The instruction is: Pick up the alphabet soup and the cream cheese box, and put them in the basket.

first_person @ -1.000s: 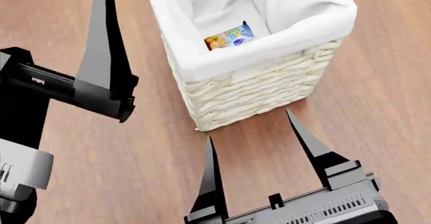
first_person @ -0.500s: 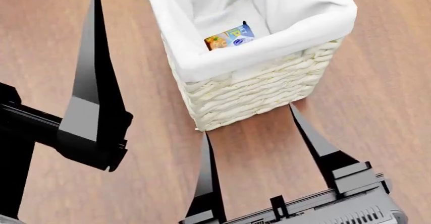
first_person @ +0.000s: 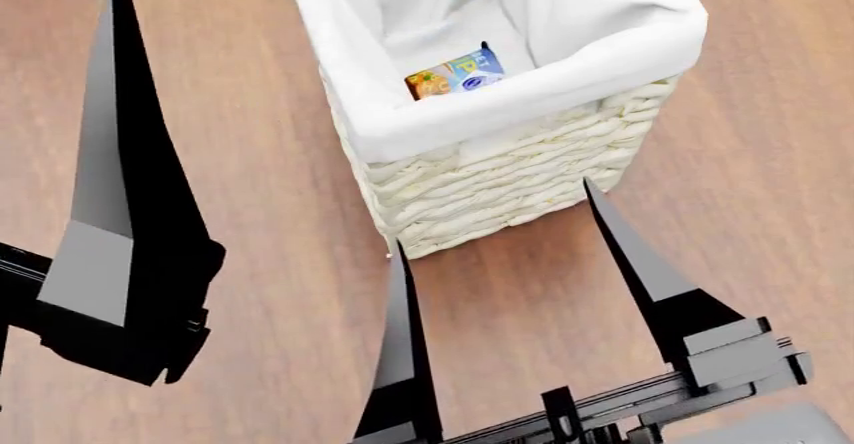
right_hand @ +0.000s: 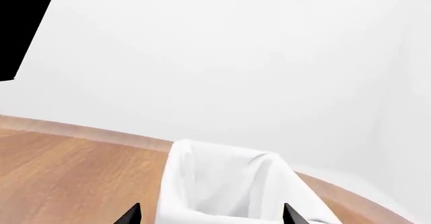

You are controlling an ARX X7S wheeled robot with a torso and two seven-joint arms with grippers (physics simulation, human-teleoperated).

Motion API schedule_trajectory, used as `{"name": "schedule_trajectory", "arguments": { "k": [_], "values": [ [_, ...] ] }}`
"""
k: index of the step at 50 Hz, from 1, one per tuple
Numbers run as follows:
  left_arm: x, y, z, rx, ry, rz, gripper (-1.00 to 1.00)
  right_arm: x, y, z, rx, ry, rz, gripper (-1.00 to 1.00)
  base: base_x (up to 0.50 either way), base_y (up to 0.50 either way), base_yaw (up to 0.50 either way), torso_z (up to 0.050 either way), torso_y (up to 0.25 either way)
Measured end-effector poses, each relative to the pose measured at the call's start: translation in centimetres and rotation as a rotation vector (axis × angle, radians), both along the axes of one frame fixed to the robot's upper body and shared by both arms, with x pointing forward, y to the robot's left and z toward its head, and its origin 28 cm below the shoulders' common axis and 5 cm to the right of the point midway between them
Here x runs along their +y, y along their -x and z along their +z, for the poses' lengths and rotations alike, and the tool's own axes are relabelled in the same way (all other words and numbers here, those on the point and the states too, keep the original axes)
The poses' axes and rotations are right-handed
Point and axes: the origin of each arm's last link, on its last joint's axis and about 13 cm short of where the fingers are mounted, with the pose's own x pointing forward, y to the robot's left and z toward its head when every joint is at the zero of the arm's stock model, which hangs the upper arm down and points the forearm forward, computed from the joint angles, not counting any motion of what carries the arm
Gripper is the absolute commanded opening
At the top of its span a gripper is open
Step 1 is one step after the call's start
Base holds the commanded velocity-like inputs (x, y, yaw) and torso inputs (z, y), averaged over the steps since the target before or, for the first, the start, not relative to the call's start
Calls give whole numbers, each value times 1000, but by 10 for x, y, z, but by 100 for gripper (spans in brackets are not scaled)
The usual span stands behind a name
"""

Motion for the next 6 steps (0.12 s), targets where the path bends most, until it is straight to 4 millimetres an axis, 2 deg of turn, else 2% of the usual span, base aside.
{"name": "schedule_trajectory", "arguments": {
  "k": [6],
  "values": [
    [0, 6, 4, -18, 7, -9, 100, 0, 2, 4, -18, -7, 2, 100, 0, 0, 0, 0, 0]
  ]
}}
